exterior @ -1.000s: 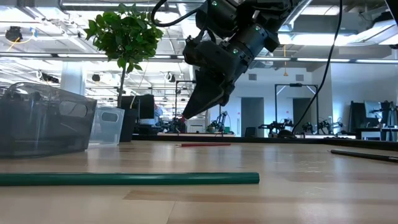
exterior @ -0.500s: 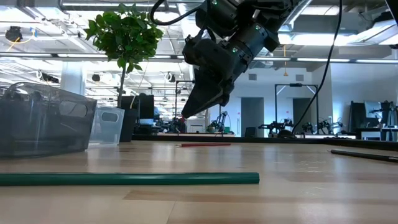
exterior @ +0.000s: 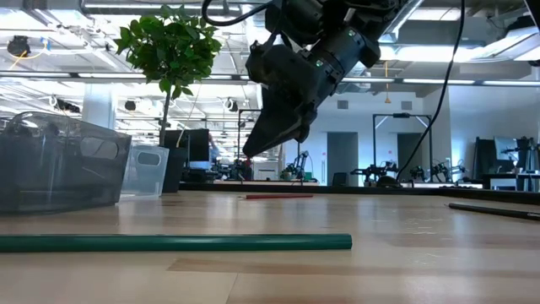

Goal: Sort pens & pencils
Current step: Put the bottom left black pen into the black bin

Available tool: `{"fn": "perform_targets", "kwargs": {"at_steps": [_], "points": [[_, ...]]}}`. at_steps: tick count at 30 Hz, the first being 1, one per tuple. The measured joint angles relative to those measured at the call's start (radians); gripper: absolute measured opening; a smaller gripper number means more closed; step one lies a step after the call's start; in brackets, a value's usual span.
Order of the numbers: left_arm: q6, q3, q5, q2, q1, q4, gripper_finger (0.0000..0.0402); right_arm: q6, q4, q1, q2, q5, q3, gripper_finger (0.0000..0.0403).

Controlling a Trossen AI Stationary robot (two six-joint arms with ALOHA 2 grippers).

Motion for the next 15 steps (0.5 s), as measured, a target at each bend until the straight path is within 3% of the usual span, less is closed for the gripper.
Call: {"fn": "perform_targets", "kwargs": {"at_steps": [9, 15], "points": [[0.007, -0.004, 0.011, 0.0, 0.002, 0.031, 0.019, 0.0, 0.0, 0.024, 0.0, 0.0, 0.0, 0.0072], [-0.021, -0.093, 0.049, -0.006, 0.002, 0.123, 0.0189, 0.001, 0.007, 0.022, 0.0, 0.0, 0.0, 0.0072]]}}
